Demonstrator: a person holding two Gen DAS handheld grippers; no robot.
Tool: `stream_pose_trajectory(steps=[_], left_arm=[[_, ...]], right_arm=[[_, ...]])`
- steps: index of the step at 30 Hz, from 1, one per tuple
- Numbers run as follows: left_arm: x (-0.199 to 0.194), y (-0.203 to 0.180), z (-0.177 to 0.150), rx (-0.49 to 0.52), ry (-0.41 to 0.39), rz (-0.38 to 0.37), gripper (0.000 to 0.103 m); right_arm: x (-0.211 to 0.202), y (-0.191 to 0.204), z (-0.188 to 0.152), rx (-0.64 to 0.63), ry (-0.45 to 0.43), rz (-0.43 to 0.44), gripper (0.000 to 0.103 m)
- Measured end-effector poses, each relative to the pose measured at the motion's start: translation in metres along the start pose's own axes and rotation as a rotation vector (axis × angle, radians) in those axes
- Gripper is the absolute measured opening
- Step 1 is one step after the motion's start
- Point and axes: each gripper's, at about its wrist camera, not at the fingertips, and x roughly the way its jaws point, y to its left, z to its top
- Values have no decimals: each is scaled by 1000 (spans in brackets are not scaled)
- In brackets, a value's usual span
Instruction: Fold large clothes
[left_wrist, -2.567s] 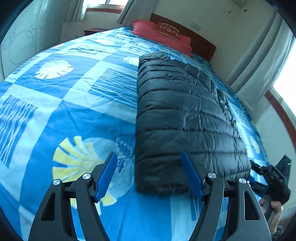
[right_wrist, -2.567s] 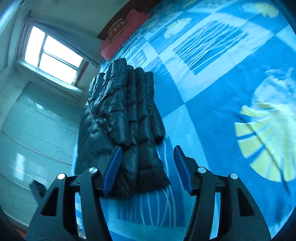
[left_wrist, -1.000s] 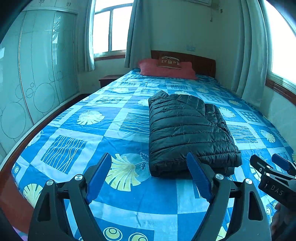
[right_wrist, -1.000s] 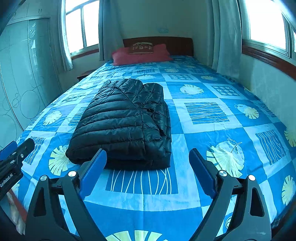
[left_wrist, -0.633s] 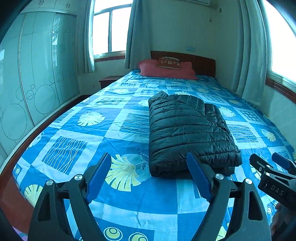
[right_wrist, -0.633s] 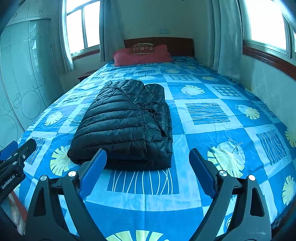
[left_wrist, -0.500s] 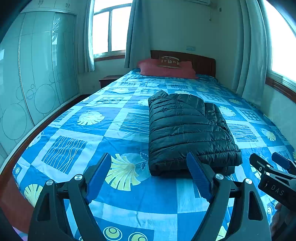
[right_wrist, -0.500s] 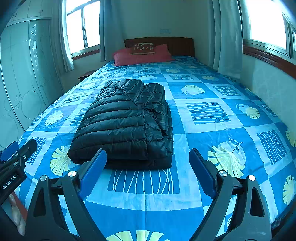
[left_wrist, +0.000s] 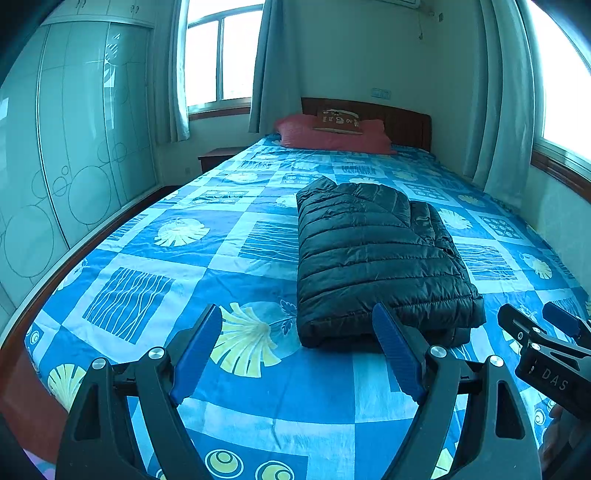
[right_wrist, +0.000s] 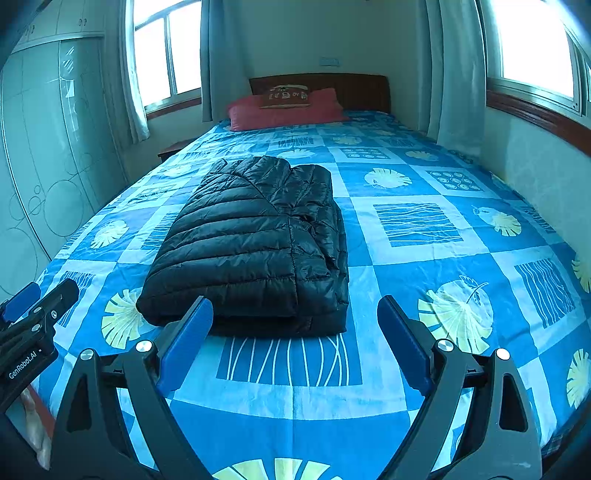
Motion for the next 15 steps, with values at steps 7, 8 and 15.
stream_pose_trajectory(steps=[7, 8, 15], left_arm=[[0, 0, -2, -3, 8, -2, 82], [1, 0, -2, -4, 8, -2, 82], [2, -2, -4, -4, 14, 4, 82]], right_arm=[[1, 0, -2, 0, 0, 2, 90], [1, 0, -2, 0, 1, 3, 90], [2, 0, -2, 2, -1, 6, 90]])
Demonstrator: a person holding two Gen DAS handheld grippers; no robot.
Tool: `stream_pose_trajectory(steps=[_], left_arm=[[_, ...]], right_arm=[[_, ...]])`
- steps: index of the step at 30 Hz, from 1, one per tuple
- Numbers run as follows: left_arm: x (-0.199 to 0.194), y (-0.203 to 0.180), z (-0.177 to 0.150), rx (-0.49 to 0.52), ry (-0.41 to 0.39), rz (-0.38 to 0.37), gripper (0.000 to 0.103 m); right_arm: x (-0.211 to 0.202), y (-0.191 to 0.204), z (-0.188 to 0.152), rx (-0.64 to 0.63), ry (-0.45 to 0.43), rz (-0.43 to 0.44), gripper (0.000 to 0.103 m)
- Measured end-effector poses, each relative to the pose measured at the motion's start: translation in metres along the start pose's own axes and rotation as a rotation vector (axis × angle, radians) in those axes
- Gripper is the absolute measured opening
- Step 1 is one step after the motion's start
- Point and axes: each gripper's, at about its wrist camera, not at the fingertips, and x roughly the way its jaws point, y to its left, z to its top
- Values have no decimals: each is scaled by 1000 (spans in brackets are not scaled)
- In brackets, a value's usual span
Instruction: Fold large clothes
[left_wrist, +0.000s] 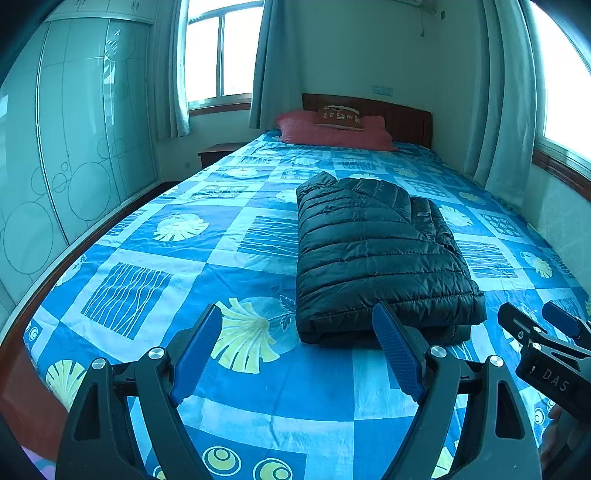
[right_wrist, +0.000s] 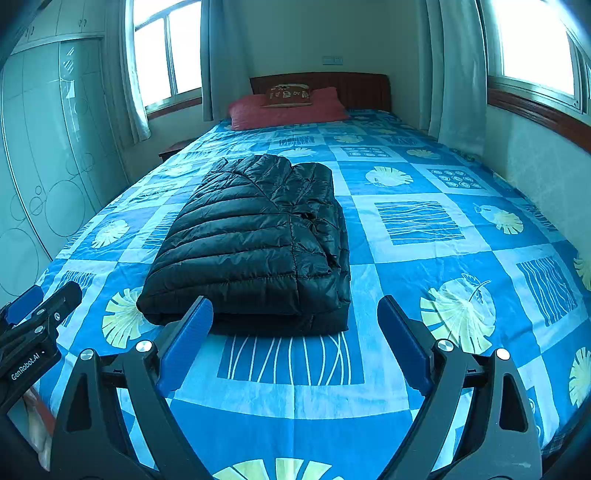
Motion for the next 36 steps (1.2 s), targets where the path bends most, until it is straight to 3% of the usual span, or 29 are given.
stream_pose_trajectory(steps=[18, 23, 32, 33, 36], left_arm=[[3, -3, 0, -1, 8, -3, 82], [5, -6, 2, 24, 4, 45, 82], [10, -7, 7, 33, -13, 12, 82], [11, -8, 8, 40, -15, 19, 87], [12, -10, 8, 49, -21, 39, 88]], right_arm=[[0, 5, 0, -6, -8, 2, 90], [1, 7, -1, -9, -3, 1, 90], [11, 2, -1, -9, 18, 0, 90], [12, 2, -2, -9, 20, 0, 90], [15, 0, -2, -7, 27, 0, 90]])
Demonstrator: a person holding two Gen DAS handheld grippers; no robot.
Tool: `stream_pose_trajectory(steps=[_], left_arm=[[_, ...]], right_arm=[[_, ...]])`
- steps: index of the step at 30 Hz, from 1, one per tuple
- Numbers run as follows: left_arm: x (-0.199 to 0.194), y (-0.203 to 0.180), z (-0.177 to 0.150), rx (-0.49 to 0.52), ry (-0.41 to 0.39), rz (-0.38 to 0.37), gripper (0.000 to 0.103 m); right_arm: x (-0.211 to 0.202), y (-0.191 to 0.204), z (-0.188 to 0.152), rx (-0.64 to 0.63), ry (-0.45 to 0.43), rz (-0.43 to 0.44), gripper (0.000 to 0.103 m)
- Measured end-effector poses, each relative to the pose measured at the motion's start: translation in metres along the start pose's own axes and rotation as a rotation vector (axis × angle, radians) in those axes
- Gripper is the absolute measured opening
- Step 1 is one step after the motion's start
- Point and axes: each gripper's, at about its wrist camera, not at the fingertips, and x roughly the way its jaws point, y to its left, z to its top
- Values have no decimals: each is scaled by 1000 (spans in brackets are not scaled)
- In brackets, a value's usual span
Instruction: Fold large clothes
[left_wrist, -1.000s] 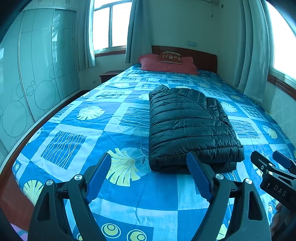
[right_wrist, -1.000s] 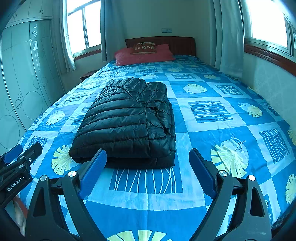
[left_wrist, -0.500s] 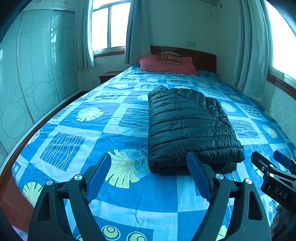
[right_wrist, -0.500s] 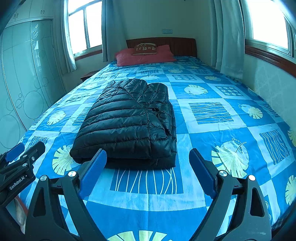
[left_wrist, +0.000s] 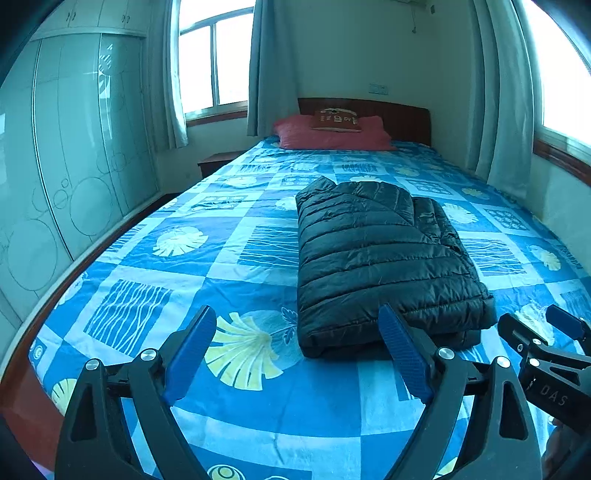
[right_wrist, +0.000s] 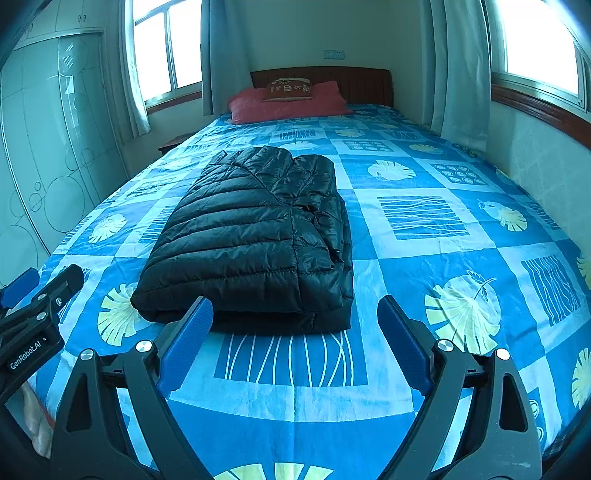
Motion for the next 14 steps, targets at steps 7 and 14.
stream_pose_trajectory(steps=[7, 14], left_arm=[[8, -4, 3, 2, -15, -41, 88], [42, 13, 1, -41, 67, -15, 88]], right_arm=[[10, -4, 0, 6, 17, -2, 90], [22, -28, 3, 40, 20, -35, 90]])
